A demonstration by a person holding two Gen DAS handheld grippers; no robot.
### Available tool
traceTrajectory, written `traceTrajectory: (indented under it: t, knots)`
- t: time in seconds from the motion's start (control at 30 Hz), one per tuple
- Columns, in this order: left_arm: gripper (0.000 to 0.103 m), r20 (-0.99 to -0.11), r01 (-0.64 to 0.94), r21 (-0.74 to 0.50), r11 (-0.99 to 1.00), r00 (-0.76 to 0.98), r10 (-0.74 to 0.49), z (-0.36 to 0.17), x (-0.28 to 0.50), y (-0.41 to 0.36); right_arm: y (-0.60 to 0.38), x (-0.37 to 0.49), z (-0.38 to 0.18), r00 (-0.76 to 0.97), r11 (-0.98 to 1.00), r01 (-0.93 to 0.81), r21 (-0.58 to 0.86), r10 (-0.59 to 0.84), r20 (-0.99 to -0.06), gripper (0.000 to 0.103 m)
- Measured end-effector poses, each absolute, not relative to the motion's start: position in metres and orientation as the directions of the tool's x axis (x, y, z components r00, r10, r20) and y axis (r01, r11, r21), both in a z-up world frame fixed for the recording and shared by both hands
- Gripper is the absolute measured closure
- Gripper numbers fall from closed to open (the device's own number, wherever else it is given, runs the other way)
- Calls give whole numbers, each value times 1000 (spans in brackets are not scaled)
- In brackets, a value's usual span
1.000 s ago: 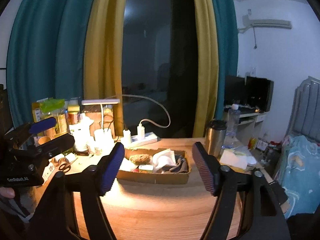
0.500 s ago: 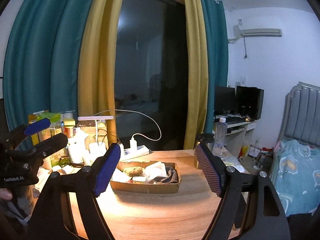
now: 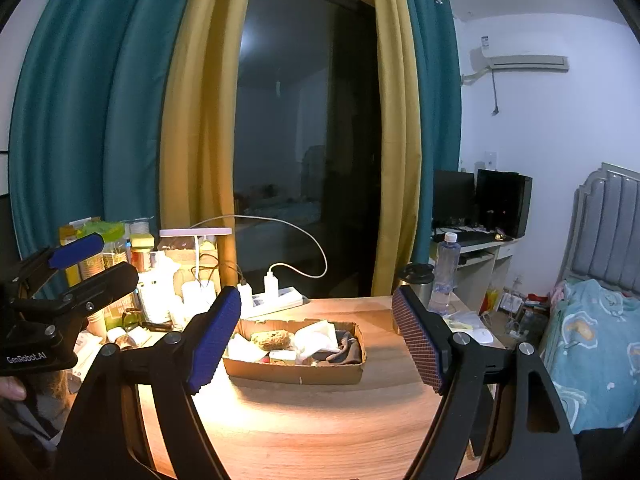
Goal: Organize soft objects
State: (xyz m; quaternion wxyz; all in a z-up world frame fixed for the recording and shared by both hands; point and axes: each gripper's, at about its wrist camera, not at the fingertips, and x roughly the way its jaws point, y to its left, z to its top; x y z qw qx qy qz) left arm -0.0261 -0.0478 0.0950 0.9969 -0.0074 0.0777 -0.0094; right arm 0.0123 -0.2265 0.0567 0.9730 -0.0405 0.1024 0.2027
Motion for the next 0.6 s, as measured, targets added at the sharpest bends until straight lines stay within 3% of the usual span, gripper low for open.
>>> traceTrajectory:
  t: [0.6]
  knots:
    - [10,-159,23,-15,1000,987,-25,93,-27,-53,-227,13,57,896,914,-404,-35,387,-216,22]
